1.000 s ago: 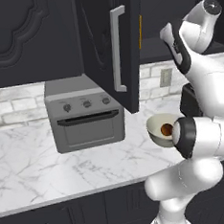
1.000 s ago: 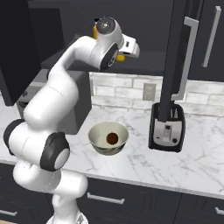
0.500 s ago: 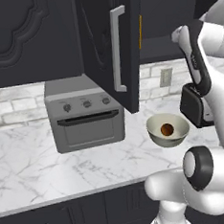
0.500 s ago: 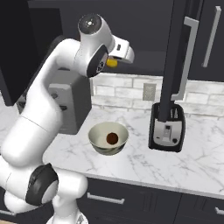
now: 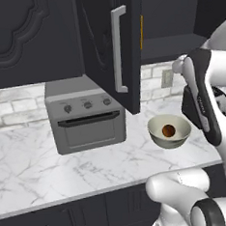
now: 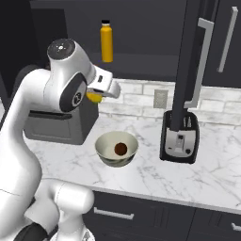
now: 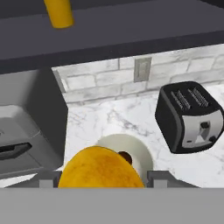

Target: Open the cabinet. Pick the orange and mango from the cabinet and place them into the bowl. Then close the cabinet.

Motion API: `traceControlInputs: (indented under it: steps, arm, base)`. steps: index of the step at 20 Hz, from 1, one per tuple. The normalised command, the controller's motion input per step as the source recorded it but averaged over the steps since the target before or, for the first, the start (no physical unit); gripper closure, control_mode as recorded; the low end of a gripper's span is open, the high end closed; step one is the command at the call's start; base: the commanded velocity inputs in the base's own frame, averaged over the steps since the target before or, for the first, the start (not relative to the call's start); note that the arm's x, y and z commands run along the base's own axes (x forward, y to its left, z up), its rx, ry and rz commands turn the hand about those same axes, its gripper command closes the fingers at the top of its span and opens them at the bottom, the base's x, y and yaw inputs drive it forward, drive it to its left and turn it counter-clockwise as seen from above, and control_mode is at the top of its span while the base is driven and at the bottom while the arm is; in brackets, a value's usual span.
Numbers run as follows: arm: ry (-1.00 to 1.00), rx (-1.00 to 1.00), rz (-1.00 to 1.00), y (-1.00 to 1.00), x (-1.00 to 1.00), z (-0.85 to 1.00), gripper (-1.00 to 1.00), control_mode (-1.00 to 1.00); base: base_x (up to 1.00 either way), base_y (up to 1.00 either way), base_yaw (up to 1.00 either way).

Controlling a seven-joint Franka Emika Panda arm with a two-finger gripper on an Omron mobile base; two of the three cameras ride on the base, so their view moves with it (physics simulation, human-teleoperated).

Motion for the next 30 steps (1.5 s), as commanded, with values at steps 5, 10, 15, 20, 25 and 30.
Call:
traceControlInputs:
  steps: [5, 10, 15, 20, 25, 30]
  arm:
    - [0.23, 0.00, 0.00, 0.16, -0.22, -0.94, 1.00, -1.00]
    - [0.07, 0.00, 0.00, 0.00, 0.00, -0.82, 1.00, -1.00]
    - [0.04, 0.00, 0.00, 0.00, 0.32, -0.34, 1.00, -1.00]
    - [0.01, 0.00, 0.00, 0.00, 0.67, -0.27, 1.00, -1.00]
    - [0.07, 0.00, 0.00, -0.15, 0.71, -0.38, 1.00, -1.00]
    - [0.17, 0.00, 0.03, -0.31, 0.47, -0.64, 1.00, -1.00]
  base:
    - [0.00, 0.00, 0.00]
    - [0.00, 0.00, 0.00]
    - [0.00, 0.00, 0.00]
    - [0.00, 0.00, 0.00]
    - [0.00, 0.00, 0.00]
    - [0.00, 0.00, 0.00]
